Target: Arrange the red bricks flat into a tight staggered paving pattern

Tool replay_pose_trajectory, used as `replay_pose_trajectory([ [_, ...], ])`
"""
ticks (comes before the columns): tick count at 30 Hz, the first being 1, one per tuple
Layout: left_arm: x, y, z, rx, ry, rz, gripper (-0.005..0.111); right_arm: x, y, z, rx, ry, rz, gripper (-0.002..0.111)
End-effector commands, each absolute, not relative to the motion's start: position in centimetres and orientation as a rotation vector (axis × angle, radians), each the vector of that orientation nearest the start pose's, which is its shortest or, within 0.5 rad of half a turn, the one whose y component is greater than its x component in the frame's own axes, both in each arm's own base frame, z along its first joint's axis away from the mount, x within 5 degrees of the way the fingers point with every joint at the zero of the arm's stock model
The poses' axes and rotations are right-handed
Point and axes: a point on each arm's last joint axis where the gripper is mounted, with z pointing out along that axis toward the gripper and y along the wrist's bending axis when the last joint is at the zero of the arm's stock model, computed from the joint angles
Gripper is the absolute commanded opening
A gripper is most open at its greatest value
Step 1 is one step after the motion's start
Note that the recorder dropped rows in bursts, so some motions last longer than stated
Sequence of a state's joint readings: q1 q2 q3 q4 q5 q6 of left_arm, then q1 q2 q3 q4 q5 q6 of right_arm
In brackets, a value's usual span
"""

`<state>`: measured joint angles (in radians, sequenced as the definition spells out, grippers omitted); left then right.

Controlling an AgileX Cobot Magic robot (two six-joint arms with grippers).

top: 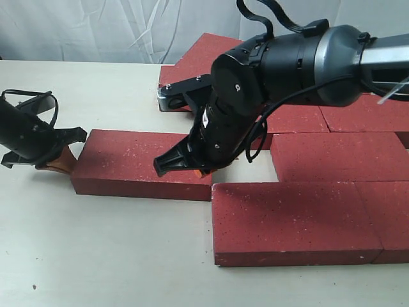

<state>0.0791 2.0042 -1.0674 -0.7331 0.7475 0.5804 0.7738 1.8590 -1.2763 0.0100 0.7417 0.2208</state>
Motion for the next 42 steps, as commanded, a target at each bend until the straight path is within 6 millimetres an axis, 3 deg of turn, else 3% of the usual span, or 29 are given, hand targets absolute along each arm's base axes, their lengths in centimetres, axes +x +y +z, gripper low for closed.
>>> replay_pose_trajectory([
  [1,34.3,-1.7,10.8,-0.069,2.960,-0.743,0.000,27.1,26.2,20.0,-0.765,2.721,0.235,-0.001],
  [16,33.5,-2.0,10.9,-0.006,3.027,-0.812,0.000,27.3,26.2,20.0,-0.757,2.702,0.214,-0.001],
  [23,33.8,1.0,10.7,-0.147,2.998,-0.726,0.000,28.8,24.5,21.2,-0.530,2.613,-0.012,-0.001],
  [28,34.1,1.4,10.8,-0.206,2.961,-0.749,0.000,29.9,22.7,21.5,-0.398,2.666,0.033,-0.001],
  [31,34.3,1.0,10.8,-0.202,2.945,-0.740,0.000,29.7,22.6,21.3,-0.477,2.716,0.086,-0.001],
  [37,34.6,0.5,10.8,-0.205,2.920,-0.712,0.000,27.7,24.2,19.9,-0.768,2.849,0.312,-0.001],
  [42,34.7,0.5,10.8,-0.210,2.915,-0.712,0.000,27.6,24.9,16.6,-0.836,2.960,0.345,-0.001],
])
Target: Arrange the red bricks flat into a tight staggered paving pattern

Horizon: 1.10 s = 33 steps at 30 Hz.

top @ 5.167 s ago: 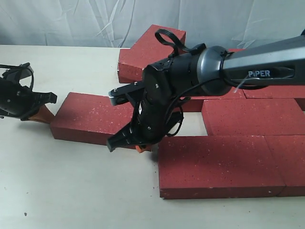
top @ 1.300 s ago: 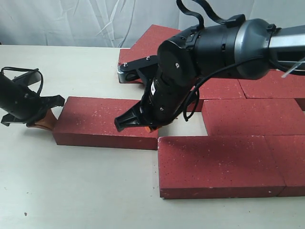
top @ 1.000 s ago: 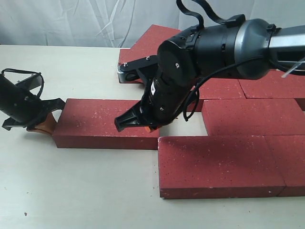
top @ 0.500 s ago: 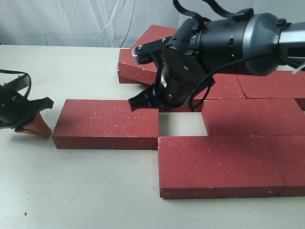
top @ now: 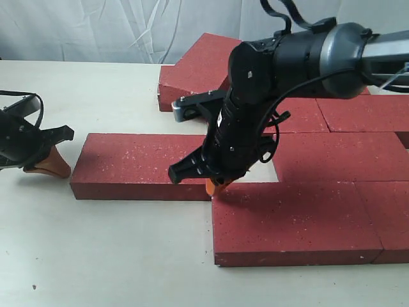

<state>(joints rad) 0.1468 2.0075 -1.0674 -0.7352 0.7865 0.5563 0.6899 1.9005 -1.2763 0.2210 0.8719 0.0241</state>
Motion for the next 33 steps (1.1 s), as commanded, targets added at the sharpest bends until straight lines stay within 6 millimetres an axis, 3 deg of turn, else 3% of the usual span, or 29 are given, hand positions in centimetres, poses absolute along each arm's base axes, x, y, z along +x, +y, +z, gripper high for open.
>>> replay_pose_trajectory([
  [1,34.7,0.5,10.8,-0.209,2.914,-0.715,0.000,27.7,25.0,16.3,-0.825,2.961,0.354,-0.001],
  [10,34.8,-0.9,10.5,-0.155,2.925,-0.710,0.000,27.6,25.7,16.4,-0.742,2.966,0.476,-0.001],
  [17,34.8,-1.3,10.3,-0.140,2.927,-0.703,0.000,28.5,25.9,16.4,-0.736,2.864,0.455,-0.001],
  [33,34.9,-1.4,10.3,-0.134,2.924,-0.697,0.000,28.7,26.1,15.0,-0.720,2.887,0.448,-0.001],
])
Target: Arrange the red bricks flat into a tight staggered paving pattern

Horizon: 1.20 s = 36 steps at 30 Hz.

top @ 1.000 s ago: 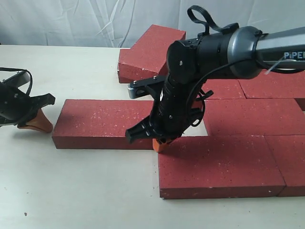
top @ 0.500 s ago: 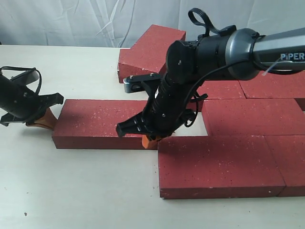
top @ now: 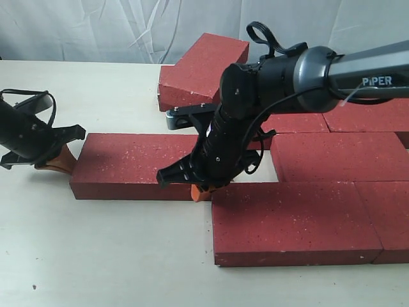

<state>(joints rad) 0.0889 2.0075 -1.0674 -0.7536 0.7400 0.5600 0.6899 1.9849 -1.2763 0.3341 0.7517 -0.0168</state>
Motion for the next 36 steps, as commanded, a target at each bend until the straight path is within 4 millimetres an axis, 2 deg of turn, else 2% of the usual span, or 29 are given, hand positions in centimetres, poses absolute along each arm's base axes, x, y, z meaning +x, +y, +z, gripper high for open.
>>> replay_pose_trajectory([
  [1,34.9,-1.4,10.3,-0.134,2.924,-0.697,0.000,28.8,26.1,15.1,-0.716,2.878,0.451,-0.001],
  [14,34.9,-1.4,10.3,-0.134,2.924,-0.697,0.000,28.4,25.9,15.7,-0.729,2.897,0.456,-0.001],
  [17,34.9,-1.4,10.3,-0.134,2.924,-0.697,0.000,28.1,25.7,17.0,-0.740,2.889,0.468,-0.001],
  [21,34.8,-1.5,10.4,-0.137,2.927,-0.708,0.000,27.9,25.8,19.9,-0.688,2.792,0.547,-0.001],
  [27,34.7,-3.0,10.3,-0.066,2.937,-0.707,0.000,28.3,25.9,22.9,-0.598,2.625,0.631,-0.001],
  [36,34.7,-4.2,10.3,-0.017,2.941,-0.709,0.000,28.3,25.9,23.1,-0.595,2.615,0.633,-0.001],
])
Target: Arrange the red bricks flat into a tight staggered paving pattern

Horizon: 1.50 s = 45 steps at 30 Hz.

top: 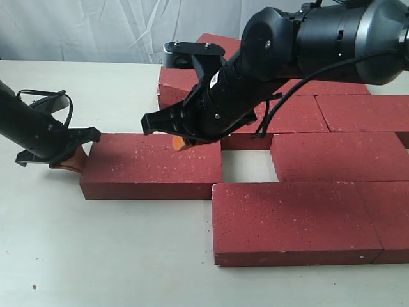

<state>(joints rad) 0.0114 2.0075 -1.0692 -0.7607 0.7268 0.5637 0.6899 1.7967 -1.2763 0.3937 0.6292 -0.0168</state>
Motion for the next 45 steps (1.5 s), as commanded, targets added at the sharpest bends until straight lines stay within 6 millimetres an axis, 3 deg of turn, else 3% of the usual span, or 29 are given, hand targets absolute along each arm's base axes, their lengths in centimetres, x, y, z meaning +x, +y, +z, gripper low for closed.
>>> replay_pose_trajectory([
  [1,34.7,-4.3,10.4,-0.019,2.940,-0.713,0.000,28.3,25.9,23.1,-0.594,2.613,0.634,-0.001],
  [28,34.1,-10.8,10.5,0.136,2.903,-0.736,0.000,28.6,26.0,23.2,-0.584,2.587,0.633,-0.001],
  [45,33.6,-13.7,10.7,0.173,2.854,-0.781,0.000,28.6,26.0,23.2,-0.582,2.588,0.635,-0.001],
])
